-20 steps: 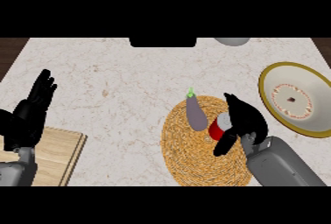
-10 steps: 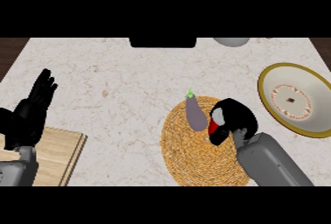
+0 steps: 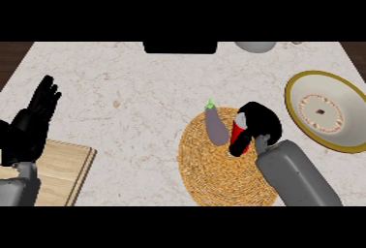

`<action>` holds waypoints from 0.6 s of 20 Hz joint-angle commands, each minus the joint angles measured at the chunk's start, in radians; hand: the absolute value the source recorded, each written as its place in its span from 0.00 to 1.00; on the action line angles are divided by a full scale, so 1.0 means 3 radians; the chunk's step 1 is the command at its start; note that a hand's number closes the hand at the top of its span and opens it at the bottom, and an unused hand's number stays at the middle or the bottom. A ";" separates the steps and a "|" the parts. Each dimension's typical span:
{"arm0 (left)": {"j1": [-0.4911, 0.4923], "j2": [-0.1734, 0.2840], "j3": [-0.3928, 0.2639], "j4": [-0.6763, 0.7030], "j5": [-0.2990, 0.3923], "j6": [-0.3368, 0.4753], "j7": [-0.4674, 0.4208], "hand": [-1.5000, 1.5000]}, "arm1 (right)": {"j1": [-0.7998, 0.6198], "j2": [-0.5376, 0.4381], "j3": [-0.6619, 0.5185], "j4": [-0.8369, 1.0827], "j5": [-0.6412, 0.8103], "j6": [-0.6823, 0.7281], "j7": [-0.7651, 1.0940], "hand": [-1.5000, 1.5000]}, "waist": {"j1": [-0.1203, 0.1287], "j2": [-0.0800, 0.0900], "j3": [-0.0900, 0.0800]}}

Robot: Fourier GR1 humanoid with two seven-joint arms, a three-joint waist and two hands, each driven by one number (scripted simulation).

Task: Pick the can from the placemat and place it in the bowl

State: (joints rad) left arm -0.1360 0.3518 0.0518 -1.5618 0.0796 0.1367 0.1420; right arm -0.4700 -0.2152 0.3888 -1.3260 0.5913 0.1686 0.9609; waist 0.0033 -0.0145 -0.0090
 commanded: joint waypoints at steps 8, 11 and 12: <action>-0.0005 -0.0038 0.0025 0.0039 -0.0030 -0.0012 -0.0015 0.50 | 0.0438 -0.0674 0.1027 -0.0923 0.0201 0.0482 -0.1847 1.00 | -0.0045 0.0009 0.0041; 0.0038 0.0007 0.0116 0.0050 0.0017 -0.0028 -0.0010 0.50 | 0.0633 -0.1233 0.0949 -0.1444 0.0224 0.0334 -0.2426 1.00 | -0.0129 0.0005 0.0036; 0.0025 0.0019 0.0120 0.0050 0.0007 -0.0023 0.0030 0.50 | 0.0777 -0.1457 0.0876 -0.1674 0.0277 0.0243 -0.2502 1.00 | -0.0164 0.0003 0.0035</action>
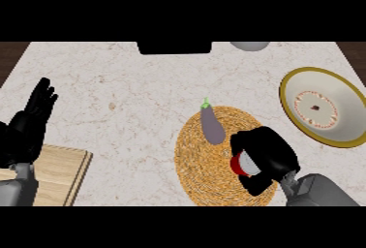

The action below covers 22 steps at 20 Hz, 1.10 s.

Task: Pick the can from the placemat and place it in the bowl

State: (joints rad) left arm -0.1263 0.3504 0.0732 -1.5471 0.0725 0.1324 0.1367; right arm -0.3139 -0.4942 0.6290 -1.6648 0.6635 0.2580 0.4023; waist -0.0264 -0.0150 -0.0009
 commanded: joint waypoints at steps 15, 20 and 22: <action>-0.0069 -0.0052 0.0000 -0.0124 -0.0050 0.0036 0.0172 0.50 | 0.1192 -0.1315 -0.2699 -0.1648 -0.1656 -0.0430 -0.1142 1.00 | -0.0036 0.0029 0.0006; 0.0039 -0.0111 0.0004 -0.0163 -0.0101 -0.0047 0.0045 0.50 | 0.0943 -0.1107 -0.2926 -0.1159 -0.1811 -0.0150 -0.1225 1.00 | 0.0082 0.0047 0.0003; -0.0196 -0.0015 0.0084 0.0139 -0.0043 -0.0178 -0.0056 0.50 | 0.0755 -0.1171 -0.2983 -0.0495 -0.1891 -0.0069 -0.1655 1.00 | 0.0097 0.0060 0.0004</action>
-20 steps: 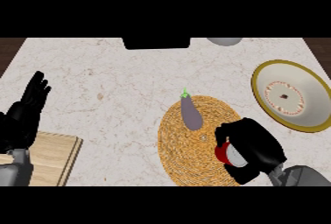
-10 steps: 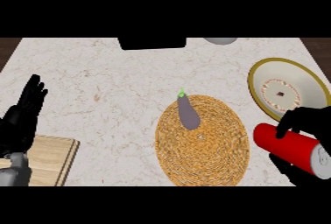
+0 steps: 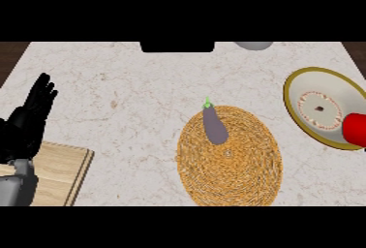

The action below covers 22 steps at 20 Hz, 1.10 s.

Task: Pick the can from the placemat and place it in the bowl

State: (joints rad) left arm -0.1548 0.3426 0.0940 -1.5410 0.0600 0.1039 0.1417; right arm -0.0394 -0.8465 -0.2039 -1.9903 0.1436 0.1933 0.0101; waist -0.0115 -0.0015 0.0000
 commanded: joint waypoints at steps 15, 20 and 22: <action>-0.0188 -0.0134 -0.0040 0.0177 -0.0162 -0.0100 -0.0018 0.50 | -0.1725 0.0500 0.0348 0.3268 0.0770 -0.0142 -0.1458 1.00 | 0.0111 0.0029 0.0003; -0.0108 -0.0232 -0.0114 0.0037 -0.0224 -0.0015 -0.0072 0.50 | -0.1849 0.0300 0.0693 0.3734 0.1409 -0.0220 -0.1054 1.00 | 0.0196 0.0059 0.0001; -0.0166 -0.0168 -0.0055 0.0074 -0.0167 -0.0095 -0.0080 0.50 | -0.1978 0.0354 0.0567 0.4305 0.1291 -0.0118 -0.1298 1.00 | 0.0213 0.0073 0.0007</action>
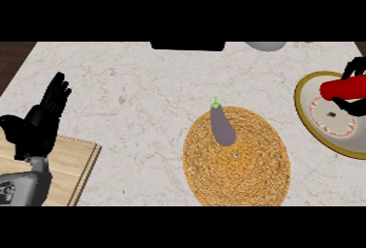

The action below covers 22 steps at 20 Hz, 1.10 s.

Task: Pick the can from the placemat and place it in the bowl

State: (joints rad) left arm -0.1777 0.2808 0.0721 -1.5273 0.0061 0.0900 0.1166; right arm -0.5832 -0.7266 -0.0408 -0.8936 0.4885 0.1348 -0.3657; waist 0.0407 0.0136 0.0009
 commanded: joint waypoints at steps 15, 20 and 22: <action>-0.0047 0.0048 0.0097 0.0051 0.0005 -0.0049 -0.0019 0.50 | -0.0871 -0.0039 -0.1090 0.1973 -0.1035 0.1243 -0.0884 0.00 | -0.0012 0.0022 0.0013; -0.0058 -0.0049 0.0020 0.0013 -0.0008 -0.0037 -0.0029 0.50 | -0.1008 -0.0508 -0.1313 0.2349 -0.1215 0.1709 -0.0611 0.00 | 0.0037 0.0038 0.0014; 0.0014 -0.0069 -0.0021 -0.0100 -0.0016 -0.0030 0.0030 0.50 | -0.0856 -0.0752 -0.1329 0.2404 -0.1224 0.1928 -0.0632 0.00 | 0.0065 0.0047 0.0023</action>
State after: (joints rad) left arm -0.1882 0.2709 0.0800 -1.5296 -0.0009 0.0861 0.1205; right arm -0.8400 -0.8524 -0.3973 -0.2340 0.1554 0.5786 -0.5442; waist 0.0445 0.0225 0.0057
